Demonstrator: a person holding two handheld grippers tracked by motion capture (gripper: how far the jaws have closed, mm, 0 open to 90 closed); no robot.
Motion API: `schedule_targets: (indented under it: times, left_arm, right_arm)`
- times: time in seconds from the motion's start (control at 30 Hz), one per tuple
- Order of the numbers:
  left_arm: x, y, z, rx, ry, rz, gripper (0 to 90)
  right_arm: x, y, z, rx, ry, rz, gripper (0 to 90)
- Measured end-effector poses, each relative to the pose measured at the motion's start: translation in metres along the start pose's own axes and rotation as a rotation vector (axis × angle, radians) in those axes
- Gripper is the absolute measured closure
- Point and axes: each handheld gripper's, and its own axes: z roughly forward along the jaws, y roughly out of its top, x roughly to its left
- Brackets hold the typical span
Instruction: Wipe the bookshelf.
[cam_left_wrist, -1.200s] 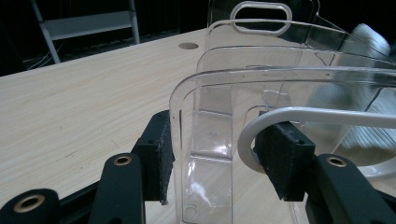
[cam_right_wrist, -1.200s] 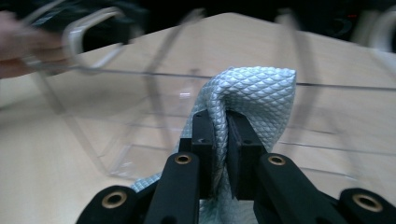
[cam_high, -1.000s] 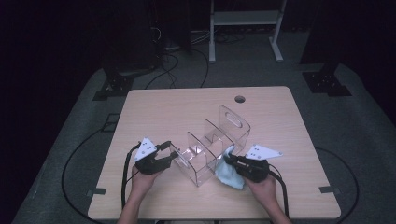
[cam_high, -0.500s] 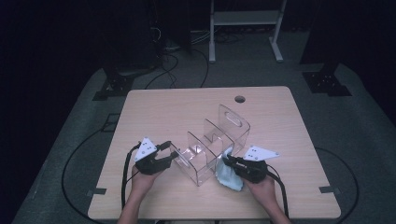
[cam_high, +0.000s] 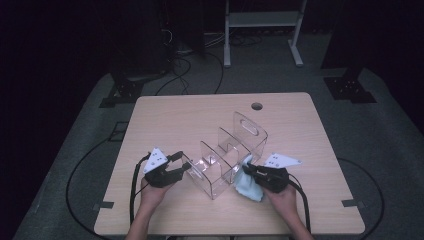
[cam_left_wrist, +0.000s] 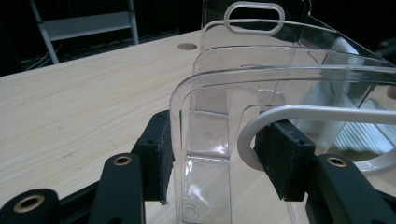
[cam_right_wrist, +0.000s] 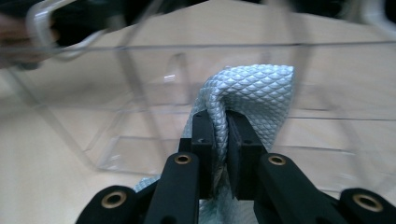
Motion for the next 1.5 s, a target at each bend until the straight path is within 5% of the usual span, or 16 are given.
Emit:
schedule_targets:
  times: [0.1, 0.3, 0.5, 0.6, 0.67, 0.83, 1.03, 1.1, 1.23, 1.33, 1.5]
  left_arm:
    - [0.0, 0.0, 0.0, 0.001, 0.0, 0.0, 47.4]
    - [0.001, 0.0, 0.0, 0.004, -0.002, 0.005, 47.4]
    - [0.001, 0.0, 0.0, 0.001, 0.001, 0.002, 47.4]
    - [0.002, 0.0, -0.001, 0.005, 0.003, 0.003, 47.4]
    - [0.002, 0.0, -0.001, 0.005, 0.002, 0.005, 47.4]
    - [0.001, 0.0, 0.001, 0.003, -0.001, 0.004, 47.4]
    - [0.0, 0.001, 0.001, 0.004, -0.001, 0.004, 47.4]
    - [0.002, 0.001, 0.001, 0.003, -0.006, -0.001, 47.4]
    - [0.001, 0.001, 0.002, -0.001, -0.002, -0.002, 47.4]
    - [0.0, 0.001, 0.003, 0.002, 0.001, 0.001, 47.4]
    - [0.001, 0.001, 0.003, -0.001, 0.002, -0.003, 47.4]
  right_arm:
    - [-0.007, 0.001, -0.002, -0.009, -0.005, 0.031, 82.1]
    - [0.035, 0.004, 0.003, -0.004, 0.089, -0.057, 82.2]
    - [0.046, 0.005, 0.004, -0.006, 0.108, -0.042, 82.3]
    - [0.063, 0.004, 0.01, 0.0, 0.143, -0.091, 82.3]
    - [0.063, 0.005, 0.011, 0.006, 0.156, -0.097, 82.4]
    - [0.048, 0.006, 0.003, -0.018, 0.101, -0.06, 82.4]
    - [0.076, 0.004, 0.014, 0.006, 0.193, -0.112, 82.4]
    - [0.08, 0.005, 0.015, 0.009, 0.182, -0.147, 82.3]
    - [0.06, 0.005, 0.008, -0.015, 0.133, -0.082, 82.4]
    - [0.063, 0.003, 0.008, -0.024, 0.12, -0.078, 82.5]
    - [0.089, 0.003, 0.018, -0.015, 0.223, -0.107, 82.4]
